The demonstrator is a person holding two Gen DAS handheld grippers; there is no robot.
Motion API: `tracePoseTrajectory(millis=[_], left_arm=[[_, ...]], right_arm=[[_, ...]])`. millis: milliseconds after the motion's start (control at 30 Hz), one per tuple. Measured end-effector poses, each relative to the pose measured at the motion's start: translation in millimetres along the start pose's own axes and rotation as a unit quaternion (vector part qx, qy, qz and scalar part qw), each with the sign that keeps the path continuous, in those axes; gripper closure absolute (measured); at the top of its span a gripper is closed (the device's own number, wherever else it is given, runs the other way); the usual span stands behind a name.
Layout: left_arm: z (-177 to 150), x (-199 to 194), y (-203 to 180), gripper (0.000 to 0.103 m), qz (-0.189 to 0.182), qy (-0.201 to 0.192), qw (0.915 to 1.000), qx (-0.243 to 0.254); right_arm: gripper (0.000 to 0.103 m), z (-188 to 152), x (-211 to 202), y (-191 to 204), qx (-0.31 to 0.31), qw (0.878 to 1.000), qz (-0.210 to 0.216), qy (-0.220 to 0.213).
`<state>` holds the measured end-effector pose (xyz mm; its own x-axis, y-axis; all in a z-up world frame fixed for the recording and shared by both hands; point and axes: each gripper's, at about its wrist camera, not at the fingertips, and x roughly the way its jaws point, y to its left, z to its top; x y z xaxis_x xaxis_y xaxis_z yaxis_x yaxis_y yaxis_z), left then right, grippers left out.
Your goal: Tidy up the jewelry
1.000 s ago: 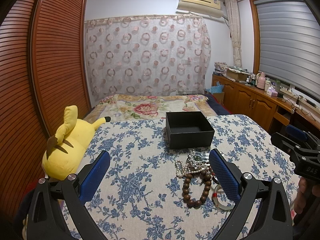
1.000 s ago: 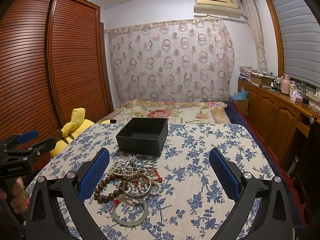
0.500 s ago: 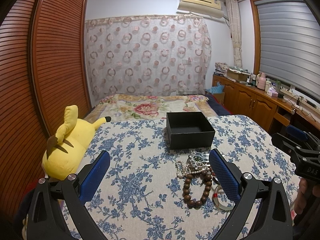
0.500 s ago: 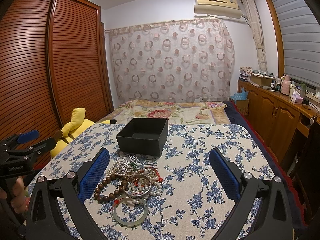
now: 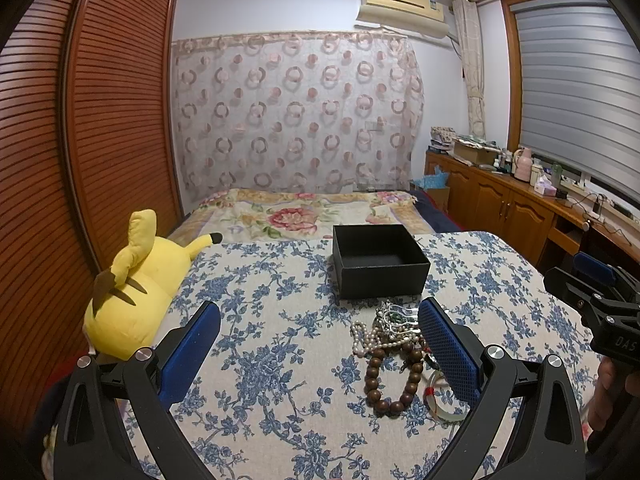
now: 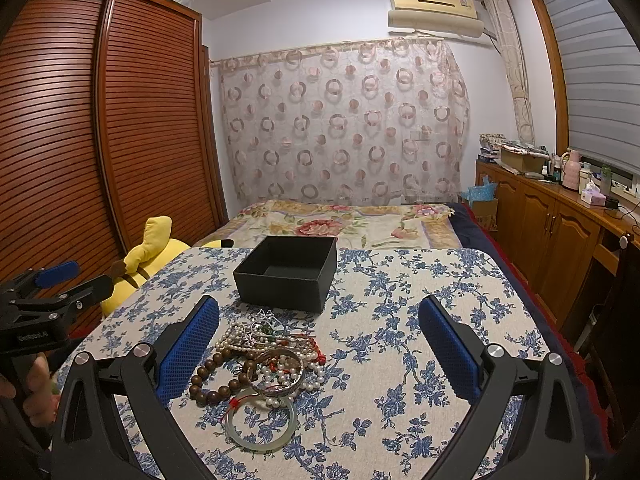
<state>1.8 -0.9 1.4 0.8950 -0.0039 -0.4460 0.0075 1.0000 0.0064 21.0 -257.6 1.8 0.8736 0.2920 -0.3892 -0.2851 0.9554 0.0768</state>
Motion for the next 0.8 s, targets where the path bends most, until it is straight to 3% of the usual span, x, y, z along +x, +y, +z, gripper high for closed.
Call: tracePoseTrajectory(millis=[800], left_arm=[[-0.7,-0.4,1.0,0.008,0.000,0.000,1.0000,-0.001]], right_arm=[[0.002,-0.5,-0.3,0.8,-0.001,1.000,0.000,-0.001]])
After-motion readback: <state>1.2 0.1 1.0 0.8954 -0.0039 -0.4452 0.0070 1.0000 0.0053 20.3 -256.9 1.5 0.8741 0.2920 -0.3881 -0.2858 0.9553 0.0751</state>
